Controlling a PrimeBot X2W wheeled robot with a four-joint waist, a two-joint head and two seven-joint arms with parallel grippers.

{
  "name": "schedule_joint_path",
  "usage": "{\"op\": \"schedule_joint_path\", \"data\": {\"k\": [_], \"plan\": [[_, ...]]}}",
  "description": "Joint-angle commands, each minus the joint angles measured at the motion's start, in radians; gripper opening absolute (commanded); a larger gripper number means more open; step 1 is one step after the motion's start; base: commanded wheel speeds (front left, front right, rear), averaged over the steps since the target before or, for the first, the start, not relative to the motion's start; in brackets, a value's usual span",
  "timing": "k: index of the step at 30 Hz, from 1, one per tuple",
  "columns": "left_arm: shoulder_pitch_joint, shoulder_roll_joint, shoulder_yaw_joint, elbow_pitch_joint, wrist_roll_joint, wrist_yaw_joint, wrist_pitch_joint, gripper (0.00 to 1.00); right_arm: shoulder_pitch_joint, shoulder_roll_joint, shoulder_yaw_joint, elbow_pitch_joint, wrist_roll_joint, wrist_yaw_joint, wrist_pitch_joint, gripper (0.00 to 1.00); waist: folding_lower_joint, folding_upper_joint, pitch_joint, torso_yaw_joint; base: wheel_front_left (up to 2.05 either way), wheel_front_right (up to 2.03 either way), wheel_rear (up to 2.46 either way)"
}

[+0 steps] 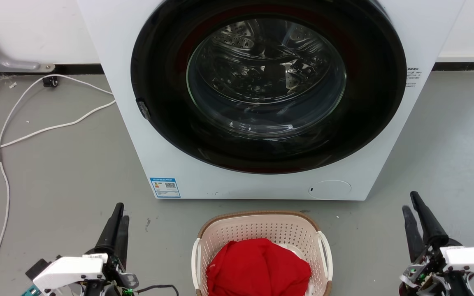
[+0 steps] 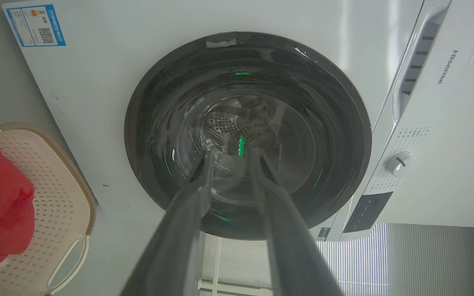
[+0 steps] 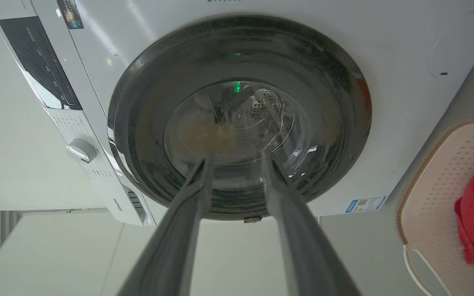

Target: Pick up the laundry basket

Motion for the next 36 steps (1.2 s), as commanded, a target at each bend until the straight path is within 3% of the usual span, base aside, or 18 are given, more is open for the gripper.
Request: {"op": "schedule_joint_path", "data": {"k": [1,10,26,36], "plan": [[-0.016,0.003,-0.008,-0.021,0.0,0.0,-0.01,1.0,-0.011,-0.002,0.005,-0.021,0.0,0.0,-0.01,1.0,0.0,0.0,0.0,0.0,0.0,0.0,0.0],[-0.013,0.003,-0.053,-0.068,0.053,0.0,-0.056,1.0,0.009,-0.002,0.017,-0.057,-0.075,0.0,-0.055,1.0,0.0,0.0,0.001,0.002,0.0,0.0,0.0],[-0.007,0.006,-0.127,-0.139,0.438,0.0,-0.125,1.0,0.042,-0.002,0.043,-0.152,-0.524,0.001,-0.124,1.0,0.0,0.0,0.0,0.005,0.0,0.0,0.0],[0.0,0.011,-0.165,-0.159,0.623,0.0,-0.159,1.0,0.068,-0.002,0.056,-0.179,-0.751,0.001,-0.156,1.0,0.0,0.0,-0.002,0.008,0.0,0.0,0.0]]}}
